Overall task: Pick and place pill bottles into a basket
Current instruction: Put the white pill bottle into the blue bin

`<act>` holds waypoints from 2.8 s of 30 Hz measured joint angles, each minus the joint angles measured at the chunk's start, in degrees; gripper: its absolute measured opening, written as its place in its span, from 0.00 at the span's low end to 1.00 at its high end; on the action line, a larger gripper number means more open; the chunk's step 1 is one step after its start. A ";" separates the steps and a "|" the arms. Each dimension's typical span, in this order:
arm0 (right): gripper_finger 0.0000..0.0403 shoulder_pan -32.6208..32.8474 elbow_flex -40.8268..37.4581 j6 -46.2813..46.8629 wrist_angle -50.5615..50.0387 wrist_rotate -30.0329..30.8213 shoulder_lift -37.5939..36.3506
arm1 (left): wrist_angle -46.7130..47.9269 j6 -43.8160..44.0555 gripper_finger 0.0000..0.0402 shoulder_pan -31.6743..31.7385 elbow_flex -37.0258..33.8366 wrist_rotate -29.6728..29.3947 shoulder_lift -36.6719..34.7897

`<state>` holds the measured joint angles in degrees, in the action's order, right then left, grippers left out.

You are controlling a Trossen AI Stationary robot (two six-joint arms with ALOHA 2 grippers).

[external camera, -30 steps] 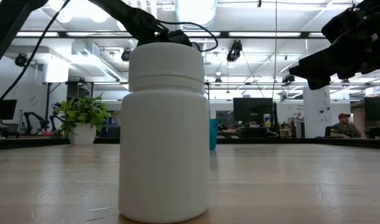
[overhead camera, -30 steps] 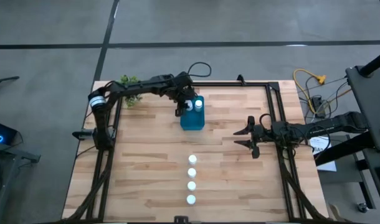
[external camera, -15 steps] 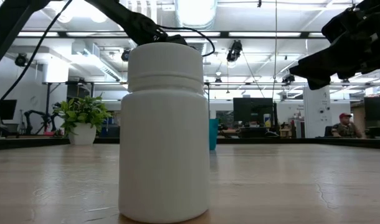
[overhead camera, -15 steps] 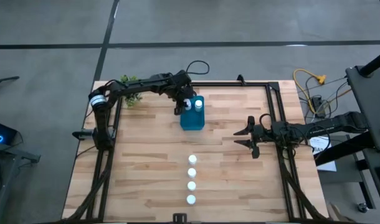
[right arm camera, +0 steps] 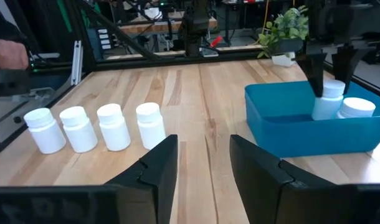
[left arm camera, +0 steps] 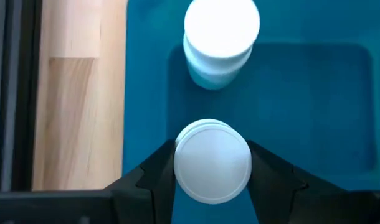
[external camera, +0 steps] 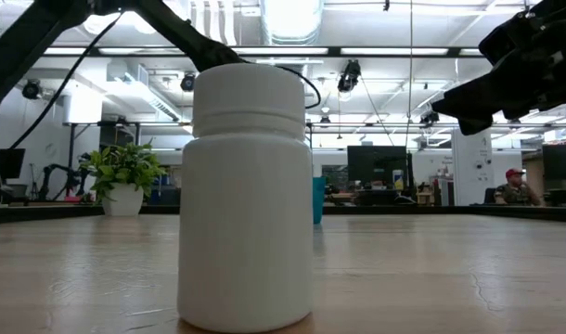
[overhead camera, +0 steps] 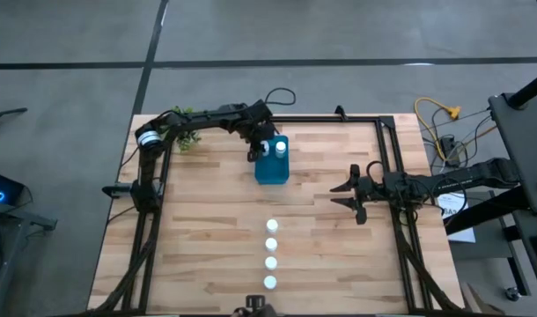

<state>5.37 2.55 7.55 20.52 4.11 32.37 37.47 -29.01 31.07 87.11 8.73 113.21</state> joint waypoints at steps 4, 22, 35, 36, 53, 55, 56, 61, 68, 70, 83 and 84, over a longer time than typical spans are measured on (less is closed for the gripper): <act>0.34 0.00 0.00 0.00 -0.23 0.12 0.03 | 0.06 -0.02 0.35 0.00 0.75 0.00 0.02; 0.32 0.02 0.00 0.42 -0.62 -0.01 0.01 | 1.62 0.04 0.35 0.20 0.83 1.43 0.02; 0.31 0.02 0.00 0.85 -0.62 -0.03 0.05 | 1.51 0.06 0.50 0.37 0.72 1.51 0.02; 0.31 0.02 0.00 0.85 -0.62 -0.03 0.06 | 1.26 0.06 0.52 0.37 0.75 1.51 0.02; 0.31 0.02 0.00 0.85 -0.71 -0.03 0.06 | 0.65 0.11 0.56 0.37 1.05 1.23 -0.47; 0.31 0.00 0.00 0.85 -0.71 -0.03 0.06 | 0.62 0.11 0.56 0.37 1.05 1.21 -1.30; 0.31 0.02 0.00 0.84 -0.73 -0.03 0.06 | 0.63 0.11 0.56 0.37 1.11 1.17 -1.67; 0.31 0.02 0.00 0.83 -0.81 -0.03 0.06 | 1.18 0.15 0.56 0.33 2.22 1.00 -2.58; 0.31 0.00 0.00 0.59 -1.06 -0.01 0.10 | 4.68 0.28 0.56 -0.50 3.09 0.94 -5.50; 0.31 0.02 0.00 0.10 -1.06 -0.01 0.09 | 4.92 0.29 0.56 -1.00 3.06 1.02 -7.20; 0.31 0.00 0.00 -0.70 -0.50 0.40 0.01 | 7.12 1.68 0.56 -8.63 -0.08 13.80 -20.09; 0.31 0.00 0.00 -0.70 -0.31 0.40 0.01 | 7.35 1.70 0.56 -9.65 -0.58 14.39 -21.06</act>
<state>5.37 2.55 6.85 20.21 4.51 32.38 44.82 -27.31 21.42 86.53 23.13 92.15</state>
